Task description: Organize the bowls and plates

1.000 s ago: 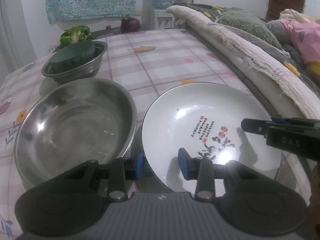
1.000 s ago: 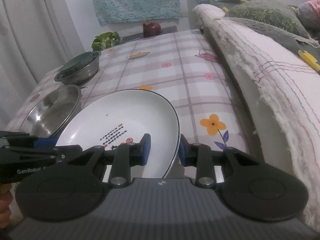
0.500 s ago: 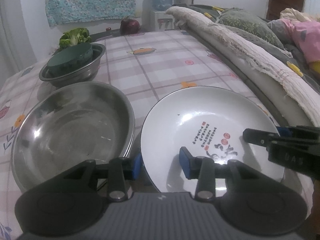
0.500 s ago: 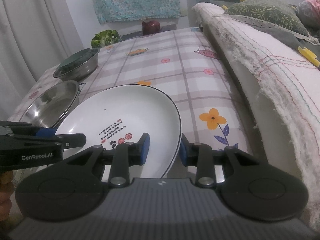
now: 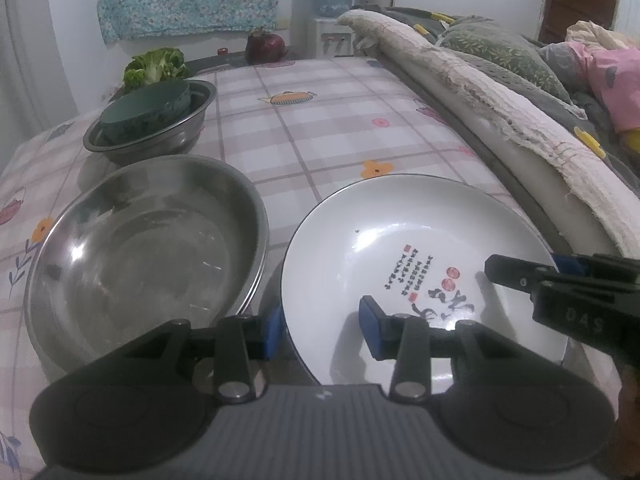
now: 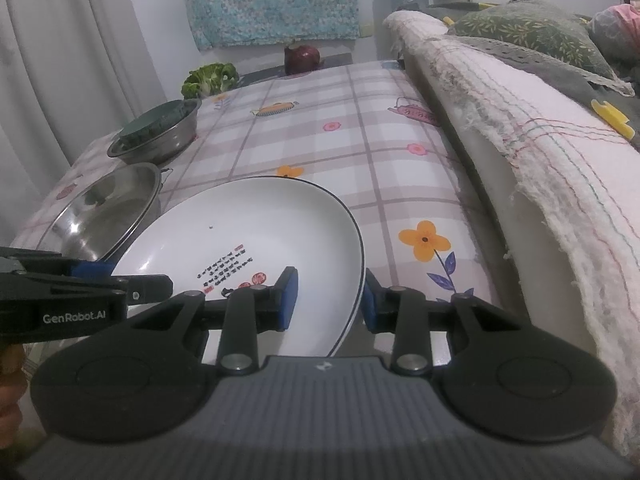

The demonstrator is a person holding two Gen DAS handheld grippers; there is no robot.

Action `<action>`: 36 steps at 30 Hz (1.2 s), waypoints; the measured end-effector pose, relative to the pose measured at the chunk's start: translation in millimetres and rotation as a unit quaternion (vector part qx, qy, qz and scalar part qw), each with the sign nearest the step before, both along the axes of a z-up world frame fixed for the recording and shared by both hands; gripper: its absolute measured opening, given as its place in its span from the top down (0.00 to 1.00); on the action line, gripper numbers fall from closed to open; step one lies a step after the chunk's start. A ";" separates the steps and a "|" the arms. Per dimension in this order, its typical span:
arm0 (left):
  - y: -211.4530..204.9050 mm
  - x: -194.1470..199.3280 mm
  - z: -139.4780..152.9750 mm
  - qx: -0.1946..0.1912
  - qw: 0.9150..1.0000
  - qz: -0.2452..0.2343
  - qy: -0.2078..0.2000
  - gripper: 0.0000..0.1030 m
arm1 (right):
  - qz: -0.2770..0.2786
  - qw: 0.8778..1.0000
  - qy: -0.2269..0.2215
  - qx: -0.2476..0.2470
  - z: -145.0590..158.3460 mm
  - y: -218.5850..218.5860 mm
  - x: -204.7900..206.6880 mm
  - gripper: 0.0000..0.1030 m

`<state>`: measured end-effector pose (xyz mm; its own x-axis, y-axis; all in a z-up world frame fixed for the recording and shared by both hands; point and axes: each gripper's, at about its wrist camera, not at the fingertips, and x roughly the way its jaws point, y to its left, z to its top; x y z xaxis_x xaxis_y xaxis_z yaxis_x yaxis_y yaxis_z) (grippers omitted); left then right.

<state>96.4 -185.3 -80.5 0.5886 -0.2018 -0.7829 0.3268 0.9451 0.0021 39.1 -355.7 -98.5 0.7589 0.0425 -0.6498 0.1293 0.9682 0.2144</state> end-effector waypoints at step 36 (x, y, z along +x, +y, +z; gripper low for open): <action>-0.6 -11.6 24.7 -0.014 1.000 0.001 -0.021 0.60 | -0.011 0.999 -0.030 0.001 20.8 -4.7 -14.8 0.68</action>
